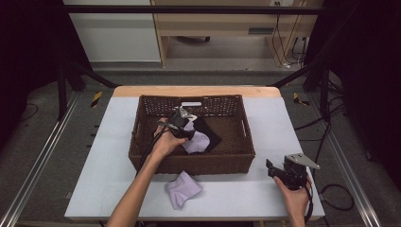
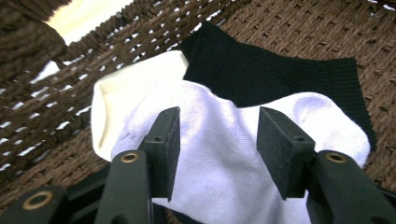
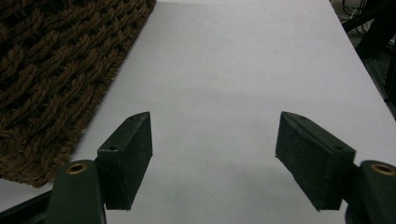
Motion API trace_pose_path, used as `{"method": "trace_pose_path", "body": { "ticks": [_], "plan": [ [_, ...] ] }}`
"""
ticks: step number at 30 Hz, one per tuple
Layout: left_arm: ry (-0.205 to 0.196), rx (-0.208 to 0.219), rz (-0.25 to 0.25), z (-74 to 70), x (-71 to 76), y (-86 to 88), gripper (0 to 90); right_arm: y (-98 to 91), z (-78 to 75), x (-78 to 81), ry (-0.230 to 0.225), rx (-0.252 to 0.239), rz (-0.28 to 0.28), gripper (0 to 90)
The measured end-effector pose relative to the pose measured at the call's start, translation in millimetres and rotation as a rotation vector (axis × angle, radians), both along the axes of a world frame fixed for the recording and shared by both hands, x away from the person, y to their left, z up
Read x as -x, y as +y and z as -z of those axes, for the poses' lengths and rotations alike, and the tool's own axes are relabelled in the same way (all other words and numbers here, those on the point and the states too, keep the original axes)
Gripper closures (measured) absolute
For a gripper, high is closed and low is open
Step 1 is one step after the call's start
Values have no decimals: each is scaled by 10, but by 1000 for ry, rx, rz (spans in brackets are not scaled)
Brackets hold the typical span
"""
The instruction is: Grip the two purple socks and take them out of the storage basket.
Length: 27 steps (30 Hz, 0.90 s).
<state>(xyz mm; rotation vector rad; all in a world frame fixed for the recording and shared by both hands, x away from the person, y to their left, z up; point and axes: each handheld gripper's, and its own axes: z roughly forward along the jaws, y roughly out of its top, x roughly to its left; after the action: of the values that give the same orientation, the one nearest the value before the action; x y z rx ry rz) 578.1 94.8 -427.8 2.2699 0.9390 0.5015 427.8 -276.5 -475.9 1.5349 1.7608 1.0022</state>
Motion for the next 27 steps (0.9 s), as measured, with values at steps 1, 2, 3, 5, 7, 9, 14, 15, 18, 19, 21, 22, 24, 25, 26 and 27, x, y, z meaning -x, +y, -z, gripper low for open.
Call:
{"method": "trace_pose_path", "body": {
  "ticks": [1, 2, 3, 5, 7, 9, 14, 15, 18, 19, 21, 22, 24, 25, 26, 27],
  "plan": [
    [12, -6, 3, 9, 3, -14, 559, 3, 0, -3, 2, 0, -1, 275],
    [15, -17, 6, 11, 5, -20, 592, 5, 1, -5, 2, 2, -2, 275],
    [15, -17, 6, 11, 5, -20, 620, 8, 1, -5, 2, 3, -3, 275],
    [25, -32, 4, 12, 9, -35, 679, 13, -2, -4, 4, 4, -4, 275],
    [38, -39, 11, 8, 13, -42, 713, 13, -3, -3, 2, 5, -5, 275],
    [48, -44, 20, -5, 20, -40, 805, 12, -4, 0, 2, 6, -4, 275],
    [48, 0, 12, -60, 43, -26, 881, 11, -2, 3, 2, 7, -4, 275],
    [51, 18, 12, -67, 51, -24, 885, 10, -2, 3, 2, 7, -4, 275],
    [39, -8, 18, -57, 55, -35, 843, 7, 1, -1, 3, 7, -3, 275],
    [54, 6, 20, -9, 26, -35, 737, 8, 0, -1, 3, 7, -3, 275],
    [52, 12, 22, 16, 13, -40, 599, 9, 0, 0, 3, 7, -3, 275],
    [34, 21, 24, 30, 6, -43, 514, 11, 0, 0, 1, 8, -4, 275],
    [-9, 37, 38, 31, -16, -48, 407, 9, 1, -3, 3, 6, -4, 274],
    [-9, 37, 38, 31, -16, -48, 408, 8, 1, -5, 4, 6, -4, 274],
    [-2, 34, 42, 44, -25, -51, 408, 8, 1, -5, 4, 6, -4, 274],
    [21, 14, 51, 77, -42, -59, 409, 10, 2, -7, 3, 8, -5, 274]
  ]
}}
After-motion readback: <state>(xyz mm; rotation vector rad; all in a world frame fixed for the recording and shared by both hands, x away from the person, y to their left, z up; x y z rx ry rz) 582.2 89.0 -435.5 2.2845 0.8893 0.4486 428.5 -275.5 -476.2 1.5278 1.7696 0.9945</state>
